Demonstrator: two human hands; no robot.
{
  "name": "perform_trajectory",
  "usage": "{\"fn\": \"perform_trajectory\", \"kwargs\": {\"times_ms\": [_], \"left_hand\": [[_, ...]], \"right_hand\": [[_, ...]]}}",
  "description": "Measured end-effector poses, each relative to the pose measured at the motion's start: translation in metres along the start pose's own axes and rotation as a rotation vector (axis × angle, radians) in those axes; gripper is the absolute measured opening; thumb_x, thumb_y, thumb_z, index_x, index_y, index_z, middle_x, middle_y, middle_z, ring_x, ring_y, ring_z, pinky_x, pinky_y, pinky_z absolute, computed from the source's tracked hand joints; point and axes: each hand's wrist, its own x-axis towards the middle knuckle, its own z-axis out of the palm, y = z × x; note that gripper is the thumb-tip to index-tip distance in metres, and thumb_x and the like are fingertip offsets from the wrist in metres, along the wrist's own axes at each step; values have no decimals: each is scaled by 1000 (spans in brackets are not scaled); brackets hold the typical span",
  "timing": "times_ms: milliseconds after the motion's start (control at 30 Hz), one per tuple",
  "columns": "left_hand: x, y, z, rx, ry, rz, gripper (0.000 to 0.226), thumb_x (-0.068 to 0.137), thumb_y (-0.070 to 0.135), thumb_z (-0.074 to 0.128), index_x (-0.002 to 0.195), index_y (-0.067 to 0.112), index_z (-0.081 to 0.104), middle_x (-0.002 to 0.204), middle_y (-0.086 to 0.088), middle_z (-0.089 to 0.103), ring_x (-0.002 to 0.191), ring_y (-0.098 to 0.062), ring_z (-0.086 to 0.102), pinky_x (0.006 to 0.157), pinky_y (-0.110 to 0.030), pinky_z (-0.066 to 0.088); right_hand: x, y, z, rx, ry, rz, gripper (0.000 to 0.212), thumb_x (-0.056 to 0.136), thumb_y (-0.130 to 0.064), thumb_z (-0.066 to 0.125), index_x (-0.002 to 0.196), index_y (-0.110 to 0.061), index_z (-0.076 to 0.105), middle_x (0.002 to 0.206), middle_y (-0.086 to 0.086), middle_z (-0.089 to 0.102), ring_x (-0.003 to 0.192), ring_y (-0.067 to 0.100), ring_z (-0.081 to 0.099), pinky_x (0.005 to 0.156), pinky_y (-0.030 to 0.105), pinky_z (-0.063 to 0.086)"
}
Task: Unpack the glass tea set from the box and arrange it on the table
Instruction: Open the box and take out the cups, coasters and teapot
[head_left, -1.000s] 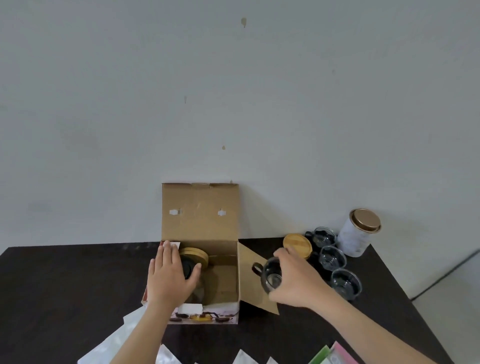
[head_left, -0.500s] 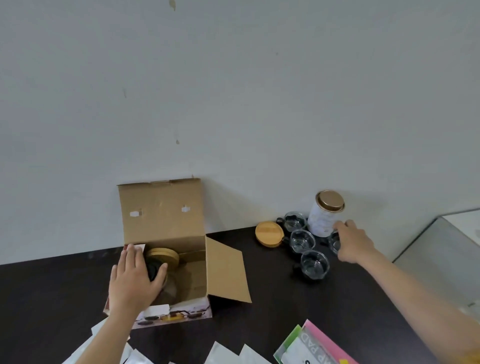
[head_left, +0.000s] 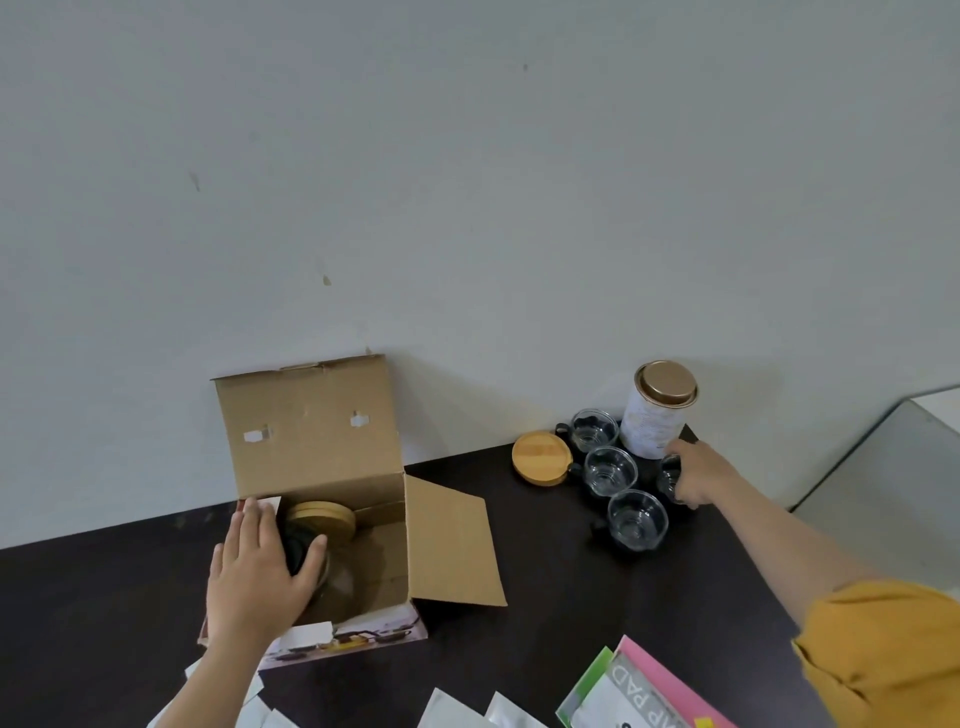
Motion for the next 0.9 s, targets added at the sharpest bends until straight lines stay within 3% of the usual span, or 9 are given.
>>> {"fn": "perform_trajectory", "kwargs": {"times_ms": [133, 300, 467, 600, 767, 900], "left_hand": [[-1, 0, 0, 0, 4, 4, 95, 78, 72, 21, 145, 5, 30, 154, -14, 28, 143, -31, 22, 112, -50, 26], [0, 0, 1, -4, 3, 4, 96, 78, 73, 19, 144, 5, 31, 153, -14, 30, 143, -31, 24, 112, -51, 27], [-1, 1, -1, -5, 8, 9, 99, 77, 74, 15, 145, 4, 30, 153, -15, 30, 143, -31, 23, 113, -50, 26], [-1, 1, -2, -6, 7, 6, 99, 77, 74, 14, 145, 5, 29, 153, -15, 29, 144, -30, 22, 113, -49, 26], [-3, 4, -7, -24, -10, 2, 92, 81, 71, 21, 147, 7, 25, 155, -13, 24, 145, -29, 18, 115, -47, 23], [-3, 3, -7, -31, -12, -9, 92, 82, 71, 21, 148, 8, 22, 157, -12, 21, 146, -27, 16, 115, -45, 21]], "right_hand": [[6, 11, -4, 91, 5, -27, 85, 62, -3, 79, 138, -20, 45, 131, 9, 57, 114, 29, 56, 84, 27, 44], [-3, 10, -5, 272, 41, 12, 92, 63, -5, 83, 143, -12, 39, 143, 11, 47, 127, 30, 48, 100, 31, 38], [-32, -26, 0, 365, 243, -108, 70, 72, -1, 71, 137, -12, 47, 139, 11, 51, 124, 29, 50, 99, 34, 40], [-74, -88, 2, 429, 255, -328, 51, 81, -2, 67, 129, -15, 56, 141, 2, 50, 128, 22, 48, 105, 31, 36], [-123, -178, 18, 509, 135, -536, 36, 86, -17, 68, 121, -18, 62, 128, -6, 58, 120, 11, 51, 101, 24, 38], [-151, -250, 37, 648, 18, -542, 28, 89, -25, 65, 116, -19, 64, 109, -7, 66, 90, -2, 58, 90, 24, 51]]}}
